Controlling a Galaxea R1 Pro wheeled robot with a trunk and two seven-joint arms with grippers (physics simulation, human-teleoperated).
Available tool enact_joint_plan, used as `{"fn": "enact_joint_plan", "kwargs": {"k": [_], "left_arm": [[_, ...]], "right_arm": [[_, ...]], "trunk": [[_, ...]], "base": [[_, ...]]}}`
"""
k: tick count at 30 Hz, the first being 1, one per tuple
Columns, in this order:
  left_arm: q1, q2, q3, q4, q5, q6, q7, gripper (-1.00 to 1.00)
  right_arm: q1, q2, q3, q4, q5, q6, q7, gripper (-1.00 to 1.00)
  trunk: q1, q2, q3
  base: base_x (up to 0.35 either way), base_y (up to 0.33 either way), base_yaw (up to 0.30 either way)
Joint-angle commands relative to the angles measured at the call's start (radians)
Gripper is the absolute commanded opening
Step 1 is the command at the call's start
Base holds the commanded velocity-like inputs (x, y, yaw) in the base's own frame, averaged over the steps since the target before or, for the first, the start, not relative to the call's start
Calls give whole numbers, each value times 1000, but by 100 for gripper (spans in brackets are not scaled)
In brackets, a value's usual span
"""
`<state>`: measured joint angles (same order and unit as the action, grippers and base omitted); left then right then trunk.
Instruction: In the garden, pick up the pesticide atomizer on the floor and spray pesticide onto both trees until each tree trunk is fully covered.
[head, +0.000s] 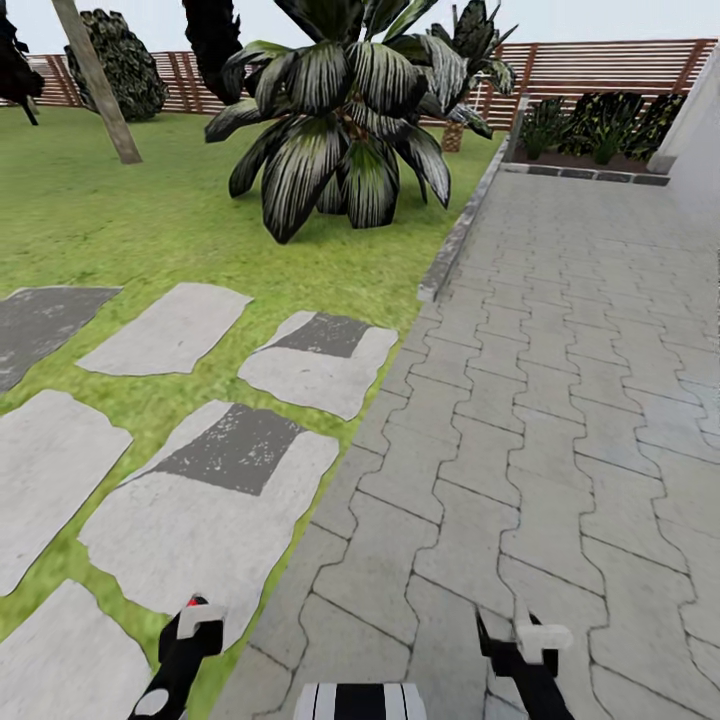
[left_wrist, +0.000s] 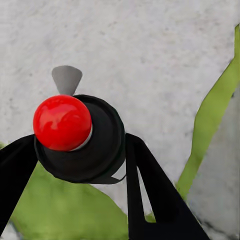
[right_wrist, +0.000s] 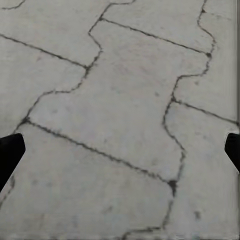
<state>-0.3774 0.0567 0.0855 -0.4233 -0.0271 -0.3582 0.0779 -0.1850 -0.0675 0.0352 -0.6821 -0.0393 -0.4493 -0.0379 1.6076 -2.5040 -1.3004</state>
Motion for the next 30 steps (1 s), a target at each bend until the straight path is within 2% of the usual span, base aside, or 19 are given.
{"fn": "enact_joint_plan", "kwargs": {"k": [1,9,17,23,30], "left_arm": [[11,0,0,0,0,-1,0,-100],[77,4,6,-7,-1,-8,3,-100],[129,4,7,-4,-1,-13,8,-100],[136,3,8,7,-1,-16,9,-100],[137,3,8,9,0,-16,10,-100]], "right_arm": [[13,0,0,1,0,-11,0,100],[63,-1,-1,3,0,-41,0,100],[74,0,-1,45,0,-44,0,100],[75,6,-1,115,-2,-46,-2,100],[75,4,-4,120,-3,-52,-3,100]], "trunk": [[0,0,6],[-4,2,48],[-8,4,92],[-31,46,120],[-57,95,150]], "base": [[0,0,0],[0,0,0],[0,0,0],[0,0,0],[0,0,0]]}}
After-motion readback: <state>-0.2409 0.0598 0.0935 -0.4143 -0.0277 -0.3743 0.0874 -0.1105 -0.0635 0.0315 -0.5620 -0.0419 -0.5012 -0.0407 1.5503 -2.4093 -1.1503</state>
